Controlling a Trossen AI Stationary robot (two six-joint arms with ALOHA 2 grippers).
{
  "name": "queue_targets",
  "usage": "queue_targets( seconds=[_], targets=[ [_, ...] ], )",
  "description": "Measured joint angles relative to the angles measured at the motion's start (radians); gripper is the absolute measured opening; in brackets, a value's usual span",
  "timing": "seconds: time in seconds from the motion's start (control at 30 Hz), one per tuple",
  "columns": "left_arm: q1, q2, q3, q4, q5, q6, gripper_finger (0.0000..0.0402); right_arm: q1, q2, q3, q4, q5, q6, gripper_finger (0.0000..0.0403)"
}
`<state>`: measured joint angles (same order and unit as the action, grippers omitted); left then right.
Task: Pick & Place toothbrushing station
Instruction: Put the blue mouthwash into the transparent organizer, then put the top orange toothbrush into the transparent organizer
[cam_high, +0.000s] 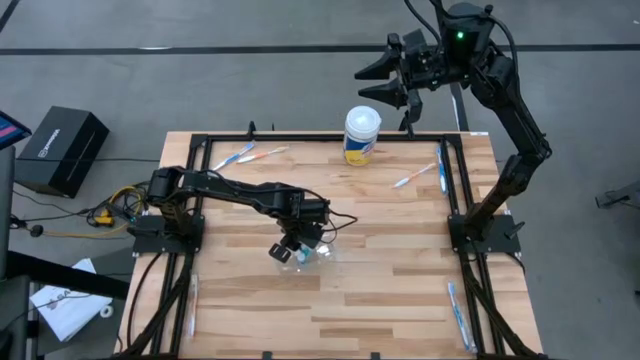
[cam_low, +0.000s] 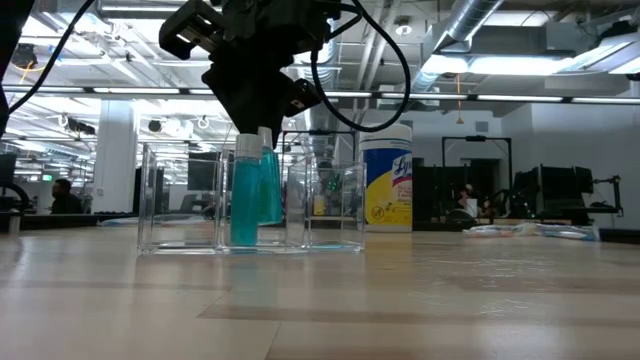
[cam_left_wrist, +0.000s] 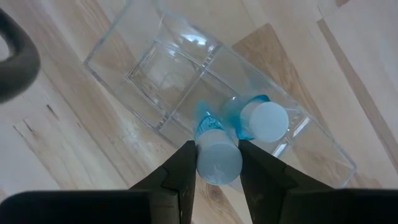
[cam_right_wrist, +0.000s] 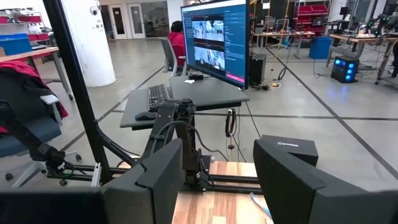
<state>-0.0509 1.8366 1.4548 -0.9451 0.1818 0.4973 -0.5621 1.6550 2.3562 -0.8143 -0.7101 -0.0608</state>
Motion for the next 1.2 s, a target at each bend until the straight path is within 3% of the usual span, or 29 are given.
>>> queue_targets(
  seconds=[0.83, 1.2],
  targets=[
    [0.0, 0.0, 0.0, 0.012, 0.006, 0.001, 0.0105, 0.0, 0.0, 0.0, 0.0, -0.026, -0.002, 0.0188],
    [0.0, -0.001, 0.0, 0.011, 0.009, -0.013, 0.0199, 0.0, 0.0, 0.0, 0.0, -0.027, -0.002, 0.0188]
  ],
)
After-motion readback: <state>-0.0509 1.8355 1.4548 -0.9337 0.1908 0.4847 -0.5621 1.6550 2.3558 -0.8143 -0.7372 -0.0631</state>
